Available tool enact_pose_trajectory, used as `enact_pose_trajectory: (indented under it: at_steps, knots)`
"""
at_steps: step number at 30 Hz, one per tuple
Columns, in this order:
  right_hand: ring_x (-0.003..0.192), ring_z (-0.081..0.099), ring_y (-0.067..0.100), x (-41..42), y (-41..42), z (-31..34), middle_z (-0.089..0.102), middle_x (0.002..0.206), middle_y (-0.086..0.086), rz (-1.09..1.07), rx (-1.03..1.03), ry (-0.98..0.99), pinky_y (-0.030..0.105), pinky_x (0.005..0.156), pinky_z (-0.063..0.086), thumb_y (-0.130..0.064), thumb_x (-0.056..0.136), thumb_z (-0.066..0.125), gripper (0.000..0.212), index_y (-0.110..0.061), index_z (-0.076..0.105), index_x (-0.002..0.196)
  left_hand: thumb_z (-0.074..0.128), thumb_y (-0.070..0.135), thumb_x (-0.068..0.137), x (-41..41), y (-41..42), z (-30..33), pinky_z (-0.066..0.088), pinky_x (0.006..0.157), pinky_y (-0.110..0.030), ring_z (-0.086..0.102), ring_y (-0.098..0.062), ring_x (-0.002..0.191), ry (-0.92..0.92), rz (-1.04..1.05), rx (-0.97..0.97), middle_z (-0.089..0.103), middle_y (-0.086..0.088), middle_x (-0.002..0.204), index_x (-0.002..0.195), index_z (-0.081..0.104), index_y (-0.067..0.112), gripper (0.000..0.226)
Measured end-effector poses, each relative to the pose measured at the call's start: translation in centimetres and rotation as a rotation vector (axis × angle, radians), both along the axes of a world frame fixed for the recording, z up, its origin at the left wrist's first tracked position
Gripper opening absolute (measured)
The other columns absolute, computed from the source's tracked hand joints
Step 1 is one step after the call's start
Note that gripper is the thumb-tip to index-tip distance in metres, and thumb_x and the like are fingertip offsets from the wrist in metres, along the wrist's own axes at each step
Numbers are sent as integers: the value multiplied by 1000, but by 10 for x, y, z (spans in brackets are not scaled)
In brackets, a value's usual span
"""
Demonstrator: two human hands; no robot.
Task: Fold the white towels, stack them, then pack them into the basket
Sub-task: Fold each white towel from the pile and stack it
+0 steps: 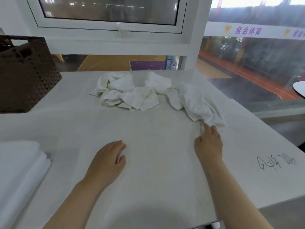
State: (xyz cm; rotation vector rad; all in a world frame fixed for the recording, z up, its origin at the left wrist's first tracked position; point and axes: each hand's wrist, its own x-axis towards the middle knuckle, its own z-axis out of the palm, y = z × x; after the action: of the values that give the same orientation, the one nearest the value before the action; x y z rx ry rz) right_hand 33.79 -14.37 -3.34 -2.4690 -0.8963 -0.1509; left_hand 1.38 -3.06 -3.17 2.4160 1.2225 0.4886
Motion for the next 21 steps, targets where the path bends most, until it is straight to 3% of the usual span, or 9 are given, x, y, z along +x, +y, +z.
enact_pose_trajectory:
  at_steps: [2, 6, 12, 16, 19, 21]
  knots:
    - [108, 53, 40, 5, 6, -3, 50, 133, 17, 24, 9, -28, 44, 86, 44, -9, 88, 49, 52, -9, 44, 140, 50, 29, 98, -6, 6, -2, 19, 116, -23, 28, -6, 143, 5, 20, -9, 36, 13, 153, 143, 47, 26, 46]
    - [106, 53, 36, 15, 13, -1, 59, 119, 13, -4, 137, 16, 37, 75, 41, -4, 90, 47, 40, -10, 54, 129, 51, 29, 97, -9, 9, -6, 19, 117, -24, 27, -7, 143, -2, 22, -13, 36, 13, 154, 142, 48, 27, 45]
    - [99, 56, 31, 9, 18, -4, 63, 104, 8, 93, 289, 20, 33, 73, 38, -11, 94, 50, 23, -12, 62, 114, 48, 33, 97, 5, 8, -9, 15, 115, -18, 30, -5, 141, -35, -23, 47, 39, 15, 151, 138, 51, 29, 41]
    - [101, 57, 32, -20, 43, -6, 64, 108, 8, 210, 310, 32, 33, 77, 41, -11, 95, 50, 24, -11, 62, 117, 39, 40, 93, 25, 17, -8, 8, 113, -15, 30, -4, 141, -41, -69, 51, 38, 14, 153, 140, 50, 27, 50]
    - [105, 55, 28, -64, 66, -7, 63, 113, 8, 360, 328, 23, 35, 84, 43, -9, 95, 54, 27, -11, 61, 121, 46, 33, 100, 36, 24, -4, 5, 111, -12, 28, -4, 142, -49, -88, 53, 36, 13, 153, 143, 46, 27, 43]
    - [101, 54, 19, -93, 78, -8, 61, 110, 2, 536, 329, 17, 28, 82, 42, -10, 94, 56, 25, -15, 60, 119, 47, 33, 100, 38, 29, -3, 10, 109, -10, 30, -1, 139, -95, -87, 26, 38, 16, 151, 143, 46, 28, 43]
